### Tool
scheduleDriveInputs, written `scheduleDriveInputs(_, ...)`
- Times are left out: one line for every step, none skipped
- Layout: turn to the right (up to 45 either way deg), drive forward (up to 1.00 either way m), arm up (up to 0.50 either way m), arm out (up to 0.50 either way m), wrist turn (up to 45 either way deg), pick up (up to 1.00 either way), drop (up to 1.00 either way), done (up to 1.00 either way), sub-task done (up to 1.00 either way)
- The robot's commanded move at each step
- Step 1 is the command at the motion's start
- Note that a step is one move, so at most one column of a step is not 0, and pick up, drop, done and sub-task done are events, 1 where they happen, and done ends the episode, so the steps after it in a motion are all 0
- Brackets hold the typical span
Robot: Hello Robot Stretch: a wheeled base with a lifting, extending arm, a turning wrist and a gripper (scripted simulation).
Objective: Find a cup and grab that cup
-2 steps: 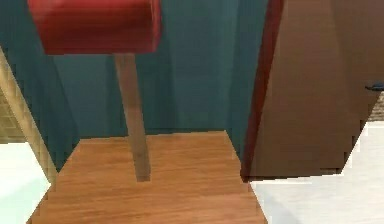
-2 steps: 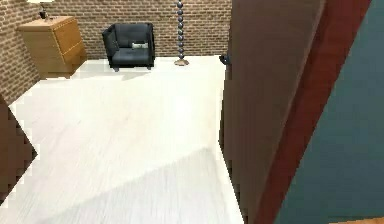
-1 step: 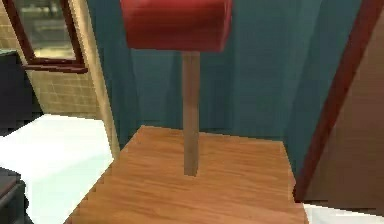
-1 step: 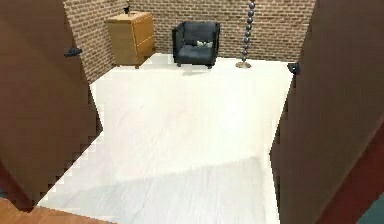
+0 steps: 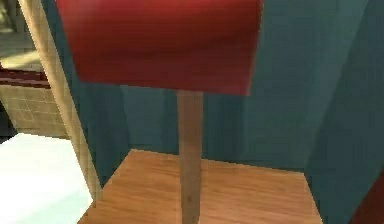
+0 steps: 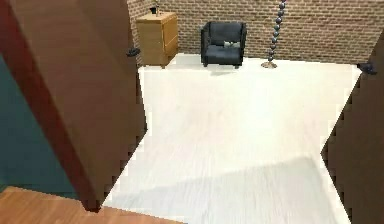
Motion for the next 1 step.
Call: scheduleDriveInputs(-45.0,0.0,0.0,0.0,0.0,0.0,0.0,0.0,0.0)
